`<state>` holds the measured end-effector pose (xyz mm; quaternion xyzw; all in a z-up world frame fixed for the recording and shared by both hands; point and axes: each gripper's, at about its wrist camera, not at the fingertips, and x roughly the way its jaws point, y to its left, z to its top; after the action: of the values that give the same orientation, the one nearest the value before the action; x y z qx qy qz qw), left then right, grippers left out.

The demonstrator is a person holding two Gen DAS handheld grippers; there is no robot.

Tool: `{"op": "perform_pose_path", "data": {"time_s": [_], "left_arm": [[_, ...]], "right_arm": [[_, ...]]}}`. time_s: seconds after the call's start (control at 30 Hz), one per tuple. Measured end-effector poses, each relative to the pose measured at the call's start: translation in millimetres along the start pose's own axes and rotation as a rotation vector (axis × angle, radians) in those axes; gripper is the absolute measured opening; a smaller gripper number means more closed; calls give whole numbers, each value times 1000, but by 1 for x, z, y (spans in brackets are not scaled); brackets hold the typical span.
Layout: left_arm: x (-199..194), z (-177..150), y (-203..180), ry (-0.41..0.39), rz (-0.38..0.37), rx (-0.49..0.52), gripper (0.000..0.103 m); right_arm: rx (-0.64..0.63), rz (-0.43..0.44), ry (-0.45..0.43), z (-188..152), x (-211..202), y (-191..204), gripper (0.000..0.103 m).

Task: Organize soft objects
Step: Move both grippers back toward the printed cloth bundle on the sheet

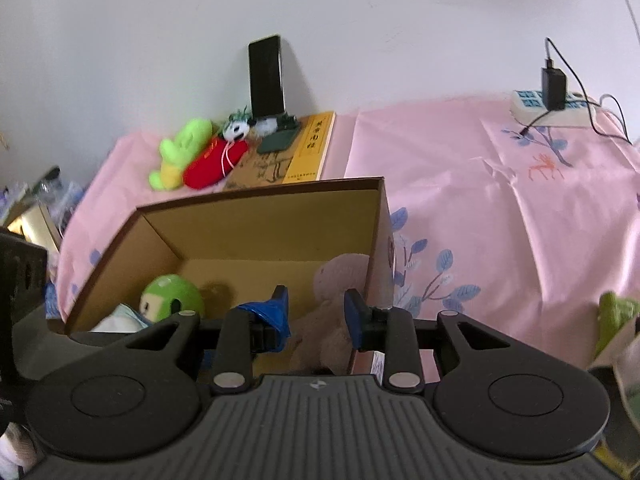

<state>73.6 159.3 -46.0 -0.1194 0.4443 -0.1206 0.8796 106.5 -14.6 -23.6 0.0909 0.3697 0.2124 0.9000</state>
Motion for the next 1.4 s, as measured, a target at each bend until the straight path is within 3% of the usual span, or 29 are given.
{"op": "perform_pose_path", "data": {"time_s": [0.3, 0.67, 1.0, 1.4], "left_arm": [[-38, -9, -30, -107, 122, 124, 66], [-50, -24, -95, -130, 103, 246, 69], [-5, -50, -157, -15, -16, 342, 71], [59, -79, -207, 150, -70, 392, 72]], "right_arm": [[102, 63, -63, -10, -28, -13, 14], [129, 65, -118, -24, -73, -54, 14], [217, 6, -23, -60, -102, -131, 14], [234, -7, 117, -92, -111, -190, 14]]}}
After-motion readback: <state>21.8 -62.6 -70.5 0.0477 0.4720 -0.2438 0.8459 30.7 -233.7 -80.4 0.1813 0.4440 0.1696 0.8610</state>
